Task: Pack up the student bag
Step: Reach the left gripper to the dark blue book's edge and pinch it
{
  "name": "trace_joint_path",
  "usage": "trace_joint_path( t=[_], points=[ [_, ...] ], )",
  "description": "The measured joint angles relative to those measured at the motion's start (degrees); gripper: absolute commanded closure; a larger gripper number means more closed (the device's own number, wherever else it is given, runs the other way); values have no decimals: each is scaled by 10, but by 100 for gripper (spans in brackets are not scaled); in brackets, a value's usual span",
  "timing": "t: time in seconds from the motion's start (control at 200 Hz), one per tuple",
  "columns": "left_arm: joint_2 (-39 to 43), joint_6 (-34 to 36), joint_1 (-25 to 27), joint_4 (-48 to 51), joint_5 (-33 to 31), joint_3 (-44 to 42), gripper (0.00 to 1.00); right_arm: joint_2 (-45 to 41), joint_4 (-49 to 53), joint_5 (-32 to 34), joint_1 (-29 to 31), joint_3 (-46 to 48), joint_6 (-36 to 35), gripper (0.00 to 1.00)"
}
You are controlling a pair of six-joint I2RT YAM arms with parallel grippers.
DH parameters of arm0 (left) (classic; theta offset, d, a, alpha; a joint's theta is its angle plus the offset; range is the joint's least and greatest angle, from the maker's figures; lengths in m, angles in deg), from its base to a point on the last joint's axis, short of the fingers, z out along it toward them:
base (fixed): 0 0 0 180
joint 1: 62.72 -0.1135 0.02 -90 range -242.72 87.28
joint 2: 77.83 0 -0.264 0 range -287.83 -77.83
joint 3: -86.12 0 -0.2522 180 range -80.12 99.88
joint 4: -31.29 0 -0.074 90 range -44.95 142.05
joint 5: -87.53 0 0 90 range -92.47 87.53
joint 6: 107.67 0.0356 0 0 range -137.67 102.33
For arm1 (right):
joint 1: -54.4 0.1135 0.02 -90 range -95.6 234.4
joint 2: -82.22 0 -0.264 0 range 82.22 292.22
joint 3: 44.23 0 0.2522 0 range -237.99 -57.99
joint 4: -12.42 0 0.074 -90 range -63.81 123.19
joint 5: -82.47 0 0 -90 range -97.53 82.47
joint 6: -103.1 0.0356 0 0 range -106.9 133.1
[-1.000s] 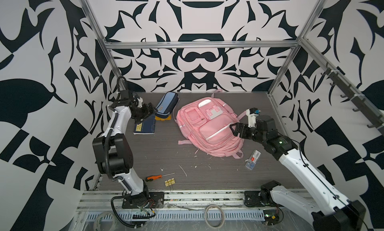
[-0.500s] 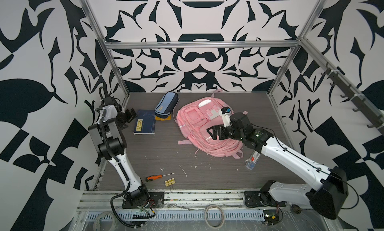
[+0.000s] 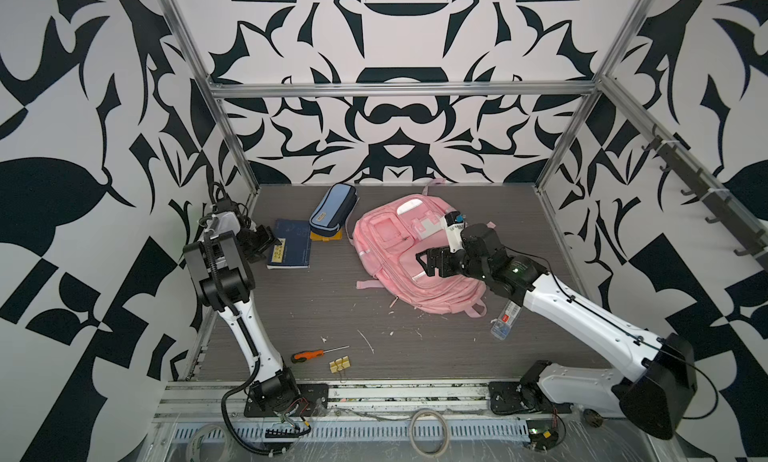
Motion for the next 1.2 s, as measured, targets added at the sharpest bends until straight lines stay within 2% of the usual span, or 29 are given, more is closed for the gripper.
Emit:
trace_joint_path(
  t=[0.22, 0.405, 0.645, 0.955, 1.2],
  points=[
    [7, -1, 1, -16, 13, -27, 67, -1, 0, 8, 0, 0, 0, 16],
    [16, -2, 3, -27, 26, -51, 72, -12, 0, 13, 0, 0, 0, 22],
    [32, 1, 9, -38, 33, -80, 86, -37, -1, 21, 0, 4, -2, 25],
    [87, -2, 42, -44, 28, -151, 100, -53, -4, 36, 0, 24, -3, 29],
    [155, -7, 62, -43, 21, -238, 100, -50, -22, 42, 0, 26, -16, 30]
  ],
)
